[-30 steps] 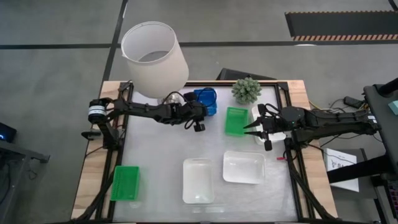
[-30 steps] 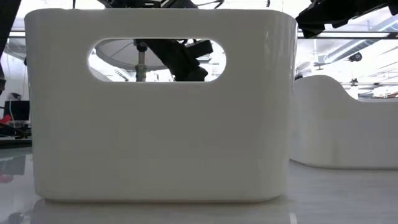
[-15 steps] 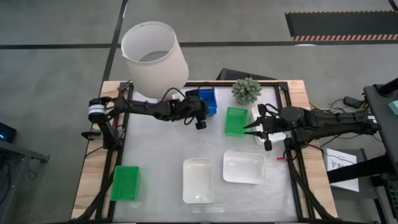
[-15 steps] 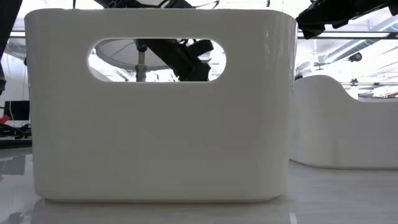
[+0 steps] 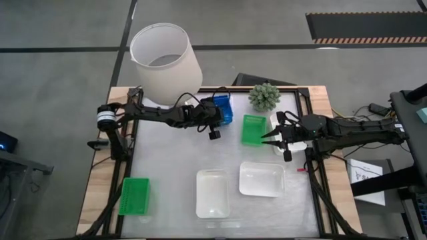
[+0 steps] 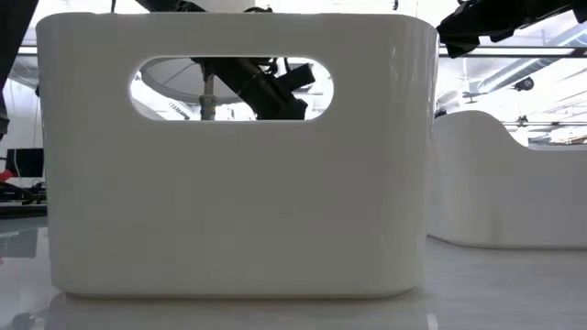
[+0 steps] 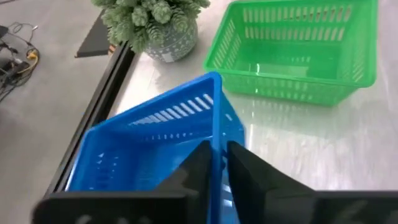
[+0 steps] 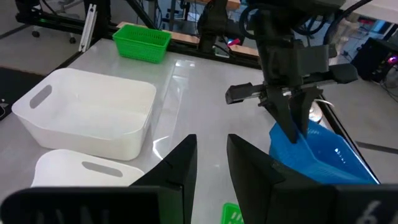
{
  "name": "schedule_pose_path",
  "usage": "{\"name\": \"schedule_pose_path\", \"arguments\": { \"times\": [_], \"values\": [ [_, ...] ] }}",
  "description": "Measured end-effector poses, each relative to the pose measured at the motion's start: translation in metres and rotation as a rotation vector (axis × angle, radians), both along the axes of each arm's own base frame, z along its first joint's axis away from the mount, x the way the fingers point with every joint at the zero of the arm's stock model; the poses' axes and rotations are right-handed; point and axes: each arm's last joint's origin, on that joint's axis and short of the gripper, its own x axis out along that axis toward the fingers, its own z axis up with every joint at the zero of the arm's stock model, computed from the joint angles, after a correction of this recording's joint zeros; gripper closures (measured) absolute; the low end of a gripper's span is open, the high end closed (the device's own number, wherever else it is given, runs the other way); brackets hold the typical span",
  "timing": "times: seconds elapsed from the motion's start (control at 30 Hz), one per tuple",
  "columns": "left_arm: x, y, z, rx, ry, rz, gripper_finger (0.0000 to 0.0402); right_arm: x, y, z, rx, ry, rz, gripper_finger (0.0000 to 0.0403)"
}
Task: Stack baskets by color
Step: Stack the bottom blue bin on the stacked blue bins
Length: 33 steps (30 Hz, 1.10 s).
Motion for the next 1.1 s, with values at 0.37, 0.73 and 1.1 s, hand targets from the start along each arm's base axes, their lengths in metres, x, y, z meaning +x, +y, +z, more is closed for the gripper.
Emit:
{"name": "schedule_pose_path", "arguments": {
  "times": [0.37,0.73,1.1],
  "values": [
    [0.001,-0.002,0.003,0.064,0.008,-0.043,0.0399,0.0,0.0,0.0,0.0,0.0,0.0,0.0321],
    [-0.002,0.0,-0.018,0.087,0.021,-0.017,0.0399,0.0,0.0,0.0,-0.001,0.0,-0.003,0.0321],
    [-0.005,0.0,-0.027,0.087,-0.009,-0.012,0.0369,0.0,0.0,0.0,-0.002,0.0,-0.007,0.0321]
  ]
}}
